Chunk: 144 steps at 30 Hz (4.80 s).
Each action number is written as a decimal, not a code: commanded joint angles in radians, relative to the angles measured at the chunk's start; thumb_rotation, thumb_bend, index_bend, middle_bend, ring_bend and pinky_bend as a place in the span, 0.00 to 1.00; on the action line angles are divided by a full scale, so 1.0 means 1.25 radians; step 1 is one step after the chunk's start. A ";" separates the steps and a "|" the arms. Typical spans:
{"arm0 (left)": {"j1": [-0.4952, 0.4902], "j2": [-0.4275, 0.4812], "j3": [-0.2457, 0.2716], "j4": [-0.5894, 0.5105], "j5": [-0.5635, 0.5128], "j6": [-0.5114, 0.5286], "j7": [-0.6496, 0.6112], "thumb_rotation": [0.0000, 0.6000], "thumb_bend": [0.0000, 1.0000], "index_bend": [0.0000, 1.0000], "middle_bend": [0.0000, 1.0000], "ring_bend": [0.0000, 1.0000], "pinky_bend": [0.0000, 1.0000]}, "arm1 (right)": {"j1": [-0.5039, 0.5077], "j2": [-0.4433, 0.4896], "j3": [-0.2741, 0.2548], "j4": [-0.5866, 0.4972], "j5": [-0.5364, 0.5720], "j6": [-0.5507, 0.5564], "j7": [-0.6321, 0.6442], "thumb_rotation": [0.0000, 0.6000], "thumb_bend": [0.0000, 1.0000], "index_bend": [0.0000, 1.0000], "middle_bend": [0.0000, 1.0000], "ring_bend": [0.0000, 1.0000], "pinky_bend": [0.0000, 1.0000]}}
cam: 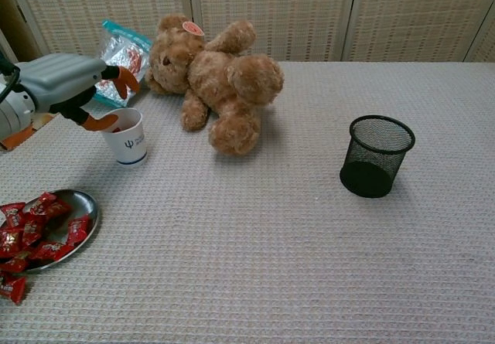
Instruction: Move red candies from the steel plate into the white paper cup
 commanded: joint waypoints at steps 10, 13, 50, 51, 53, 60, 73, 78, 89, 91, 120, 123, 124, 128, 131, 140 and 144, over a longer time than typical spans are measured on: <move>0.147 0.136 0.140 -0.217 0.144 0.159 -0.062 1.00 0.40 0.17 0.22 0.81 1.00 | -0.004 0.002 -0.008 -0.005 -0.022 0.011 0.001 1.00 0.01 0.00 0.00 0.00 0.00; 0.186 0.147 0.179 -0.224 0.151 0.170 -0.078 1.00 0.39 0.16 0.20 0.81 1.00 | -0.005 0.001 -0.011 -0.008 -0.030 0.014 0.000 1.00 0.01 0.00 0.00 0.00 0.00; 0.271 0.088 0.217 -0.139 0.097 0.070 0.035 1.00 0.39 0.21 0.25 0.81 1.00 | -0.005 0.002 -0.017 -0.009 -0.039 0.011 0.002 1.00 0.02 0.00 0.00 0.00 0.00; 0.272 0.086 0.217 -0.137 0.096 0.069 0.041 1.00 0.39 0.22 0.25 0.81 1.00 | -0.005 0.002 -0.017 -0.009 -0.039 0.011 0.002 1.00 0.02 0.00 0.00 0.00 0.00; 0.274 0.082 0.217 -0.132 0.094 0.069 0.057 1.00 0.39 0.23 0.26 0.81 1.00 | -0.005 0.002 -0.016 -0.009 -0.038 0.012 0.002 1.00 0.02 0.00 0.00 0.00 0.00; 0.281 0.070 0.216 -0.123 0.093 0.071 0.097 1.00 0.39 0.30 0.31 0.81 1.00 | -0.004 0.001 -0.016 -0.009 -0.037 0.009 0.000 1.00 0.01 0.00 0.00 0.00 0.00; 0.292 0.051 0.215 -0.099 0.118 0.088 0.103 1.00 0.38 0.43 0.49 0.81 1.00 | -0.004 0.001 -0.016 -0.008 -0.036 0.008 0.001 1.00 0.01 0.00 0.00 0.00 0.00; 0.300 0.045 0.214 -0.090 0.134 0.106 0.095 1.00 0.38 0.46 0.53 0.81 1.00 | -0.004 0.001 -0.016 -0.008 -0.036 0.007 0.001 1.00 0.02 0.00 0.00 0.00 0.00; 0.310 0.038 0.209 -0.075 0.150 0.118 0.084 1.00 0.38 0.50 0.57 0.82 1.00 | -0.003 0.000 -0.016 -0.008 -0.036 0.006 0.001 1.00 0.02 0.00 0.00 0.00 0.00; 0.310 0.038 0.209 -0.074 0.149 0.117 0.084 1.00 0.38 0.50 0.57 0.82 1.00 | -0.004 0.000 -0.016 -0.008 -0.036 0.007 0.001 1.00 0.01 0.00 0.00 0.00 0.00; 0.303 0.087 0.171 -0.106 0.182 0.142 -0.003 1.00 0.52 0.67 0.77 0.85 1.00 | 0.000 -0.002 -0.012 -0.004 -0.023 -0.003 -0.003 1.00 0.01 0.00 0.00 0.00 0.00; 0.291 0.106 0.150 -0.122 0.172 0.136 -0.022 1.00 0.52 0.67 0.78 0.85 1.00 | 0.001 -0.002 -0.010 -0.004 -0.020 -0.003 -0.002 1.00 0.01 0.00 0.00 0.00 0.00; 0.287 0.112 0.144 -0.126 0.169 0.135 -0.026 1.00 0.52 0.67 0.77 0.85 1.00 | 0.000 -0.002 -0.009 -0.003 -0.019 -0.002 -0.002 1.00 0.01 0.00 0.00 0.00 0.00; 0.259 0.140 0.108 -0.154 0.160 0.121 -0.037 1.00 0.52 0.67 0.77 0.85 1.00 | 0.002 -0.004 -0.007 -0.001 -0.012 -0.007 -0.004 1.00 0.01 0.00 0.00 0.00 0.00; 0.230 0.160 0.079 -0.176 0.148 0.101 -0.031 1.00 0.52 0.67 0.77 0.85 1.00 | 0.004 -0.006 -0.006 0.001 -0.007 -0.010 -0.006 1.00 0.01 0.00 0.00 0.00 0.00; 0.120 0.162 -0.017 -0.184 0.080 0.008 -0.028 1.00 0.52 0.67 0.77 0.85 1.00 | 0.005 -0.009 -0.002 0.002 0.004 -0.015 -0.013 1.00 0.01 0.00 0.00 0.00 0.00; 0.081 0.144 -0.032 -0.165 0.050 -0.030 -0.009 1.00 0.52 0.67 0.77 0.85 1.00 | 0.005 -0.008 -0.001 0.002 0.007 -0.014 -0.013 1.00 0.02 0.00 0.00 0.00 0.00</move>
